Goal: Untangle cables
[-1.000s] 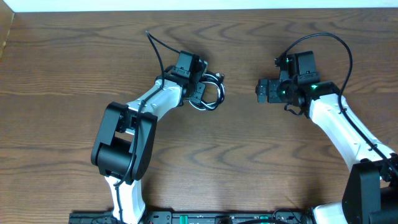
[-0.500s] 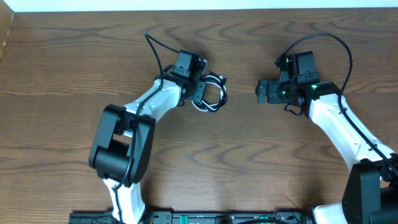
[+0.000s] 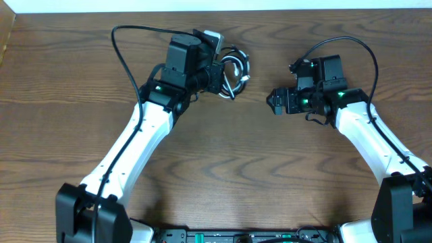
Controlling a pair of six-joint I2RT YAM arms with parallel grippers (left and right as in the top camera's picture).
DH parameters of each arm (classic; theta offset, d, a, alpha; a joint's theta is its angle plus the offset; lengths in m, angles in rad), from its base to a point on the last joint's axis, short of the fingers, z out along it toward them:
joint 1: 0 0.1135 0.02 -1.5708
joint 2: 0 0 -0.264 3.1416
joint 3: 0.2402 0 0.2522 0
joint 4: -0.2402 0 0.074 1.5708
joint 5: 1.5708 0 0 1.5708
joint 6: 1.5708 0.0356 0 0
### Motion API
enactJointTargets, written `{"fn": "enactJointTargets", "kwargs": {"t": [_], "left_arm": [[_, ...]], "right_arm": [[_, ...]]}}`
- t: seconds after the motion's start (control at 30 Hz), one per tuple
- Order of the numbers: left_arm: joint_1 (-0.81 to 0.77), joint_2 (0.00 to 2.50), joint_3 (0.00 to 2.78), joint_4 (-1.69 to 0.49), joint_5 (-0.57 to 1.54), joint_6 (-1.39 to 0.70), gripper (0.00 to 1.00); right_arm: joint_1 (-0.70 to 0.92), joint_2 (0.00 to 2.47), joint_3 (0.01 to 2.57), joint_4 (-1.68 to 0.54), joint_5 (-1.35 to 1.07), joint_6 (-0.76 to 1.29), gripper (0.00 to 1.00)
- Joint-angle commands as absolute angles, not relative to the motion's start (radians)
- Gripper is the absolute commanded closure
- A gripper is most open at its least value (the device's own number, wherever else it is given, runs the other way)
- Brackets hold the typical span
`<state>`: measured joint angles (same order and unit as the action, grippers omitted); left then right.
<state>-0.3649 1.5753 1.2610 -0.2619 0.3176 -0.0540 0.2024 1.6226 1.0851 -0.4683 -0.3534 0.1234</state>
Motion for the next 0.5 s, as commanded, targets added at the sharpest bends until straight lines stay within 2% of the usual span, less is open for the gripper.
{"fn": "enactJointTargets", "kwargs": {"t": [0.0, 0.2, 0.37, 0.47], "left_arm": [[-0.371, 1.556, 1.275, -0.268, 0.411, -0.100, 0.93], [-0.400, 1.556, 1.275, -0.283, 0.411, -0.103, 0.93], [-0.434, 1.557, 1.275, -0.283, 0.407, -0.099, 0.93], [-0.445, 1.557, 1.275, -0.283, 0.407, -0.099, 0.93]], "right_arm": [[0.204, 1.624, 1.079, -0.447, -0.482, 0.062, 0.01], [0.204, 1.623, 1.079, -0.378, -0.566, 0.043, 0.01], [0.206, 1.623, 1.079, -0.322, -0.615, 0.012, 0.10], [0.205, 1.623, 1.079, -0.288, -0.617, -0.012, 0.19]]}}
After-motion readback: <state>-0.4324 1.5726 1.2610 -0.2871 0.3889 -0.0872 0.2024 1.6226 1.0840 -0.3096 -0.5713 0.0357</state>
